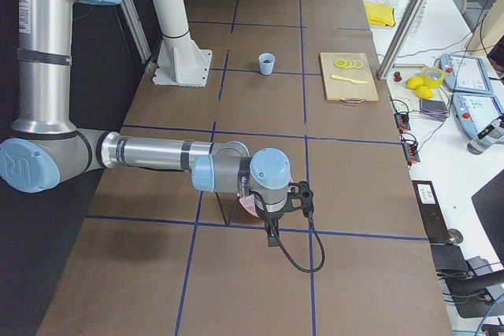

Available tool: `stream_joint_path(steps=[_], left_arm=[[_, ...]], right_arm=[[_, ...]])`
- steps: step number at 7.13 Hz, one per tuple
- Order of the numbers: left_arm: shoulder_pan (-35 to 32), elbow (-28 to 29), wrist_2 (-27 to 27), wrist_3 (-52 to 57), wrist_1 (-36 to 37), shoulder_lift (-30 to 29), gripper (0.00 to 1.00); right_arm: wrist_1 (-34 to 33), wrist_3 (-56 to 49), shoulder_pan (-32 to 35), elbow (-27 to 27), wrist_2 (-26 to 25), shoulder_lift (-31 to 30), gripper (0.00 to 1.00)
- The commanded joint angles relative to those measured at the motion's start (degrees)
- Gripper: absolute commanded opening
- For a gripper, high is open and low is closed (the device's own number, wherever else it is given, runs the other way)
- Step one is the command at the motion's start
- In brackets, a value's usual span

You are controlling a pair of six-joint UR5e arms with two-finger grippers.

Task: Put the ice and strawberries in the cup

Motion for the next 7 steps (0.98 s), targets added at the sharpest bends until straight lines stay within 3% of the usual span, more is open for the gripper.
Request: stream_joint_path(steps=[1,7], left_arm=[[0.00,0.00,-0.09,0.00,0.00,0.00,1.00],[0.17,0.00,-0.18,0.00,-0.18,-0.17,1.00]], right_arm=[[0.00,0.01,0.00,-0.09,-0.06,0.07,0.99],[0.96,0.01,-0.18,-0.26,0.12,0.07,0.99]])
